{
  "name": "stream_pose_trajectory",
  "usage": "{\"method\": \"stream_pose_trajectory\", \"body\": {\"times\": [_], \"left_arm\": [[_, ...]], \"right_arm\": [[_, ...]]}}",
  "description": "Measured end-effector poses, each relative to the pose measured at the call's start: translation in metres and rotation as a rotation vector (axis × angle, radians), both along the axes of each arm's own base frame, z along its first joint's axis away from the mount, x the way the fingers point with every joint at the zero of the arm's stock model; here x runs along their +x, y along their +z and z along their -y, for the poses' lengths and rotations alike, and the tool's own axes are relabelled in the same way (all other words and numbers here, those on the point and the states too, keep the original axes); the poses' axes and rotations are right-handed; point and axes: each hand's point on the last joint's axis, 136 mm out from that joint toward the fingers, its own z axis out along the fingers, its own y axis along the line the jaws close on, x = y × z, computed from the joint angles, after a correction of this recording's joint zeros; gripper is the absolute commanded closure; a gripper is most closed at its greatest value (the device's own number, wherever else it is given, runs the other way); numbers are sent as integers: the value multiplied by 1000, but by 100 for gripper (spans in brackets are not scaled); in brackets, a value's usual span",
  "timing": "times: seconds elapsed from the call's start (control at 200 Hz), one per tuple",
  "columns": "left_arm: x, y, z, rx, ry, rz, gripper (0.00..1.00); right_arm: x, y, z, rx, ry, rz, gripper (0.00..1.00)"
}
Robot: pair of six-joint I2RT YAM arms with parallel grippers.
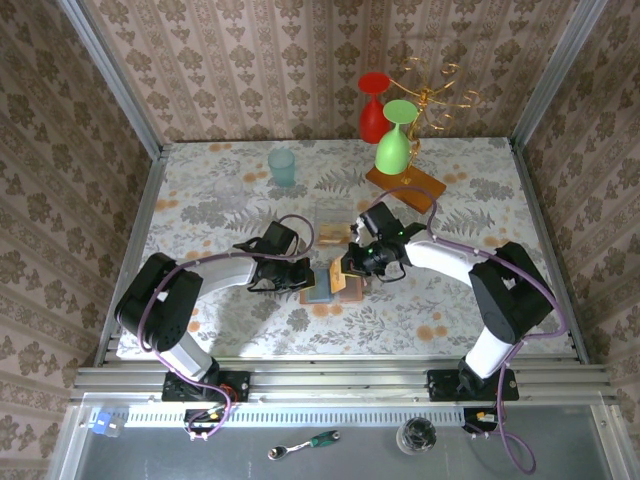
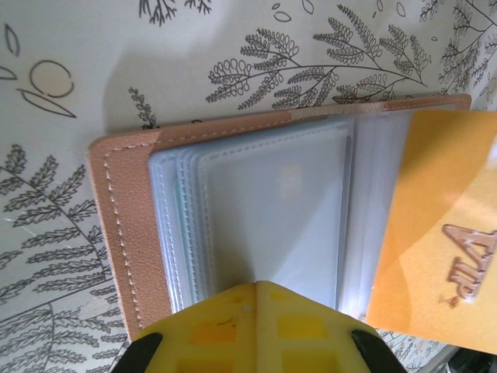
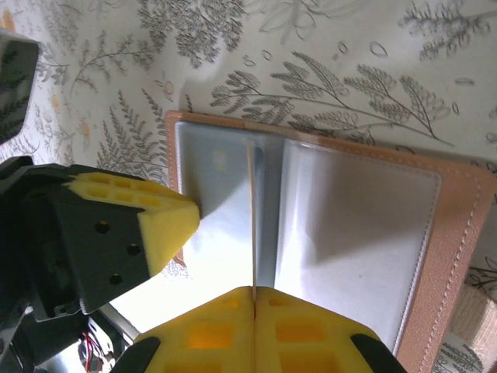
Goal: Take the credit cards out of the card holder
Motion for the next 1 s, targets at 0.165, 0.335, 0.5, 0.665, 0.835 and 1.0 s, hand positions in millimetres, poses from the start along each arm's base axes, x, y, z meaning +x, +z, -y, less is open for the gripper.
{"method": "stream_pose_trajectory", "body": {"times": [0.165, 0.335, 0.5, 0.665, 0.835, 1.0], "left_arm": [[1, 3, 1, 3, -1, -3, 95], [6, 7, -1, 1, 6, 6, 94], [8, 11, -3, -3, 14, 11, 94], [8, 17, -7, -3, 21, 19, 94], [15, 29, -12, -18, 43, 54, 93], [16, 29, -18, -14, 60, 56, 93]], "right_arm": [[8, 19, 0, -60, 141, 104, 95], [21, 27, 6, -185, 312, 210, 95], [33, 28, 15, -315, 503, 303, 96], [45, 34, 18, -394, 694, 375, 96], [61, 45, 18, -456, 848, 456, 96], [80, 54, 13, -500, 950, 505, 96]]}}
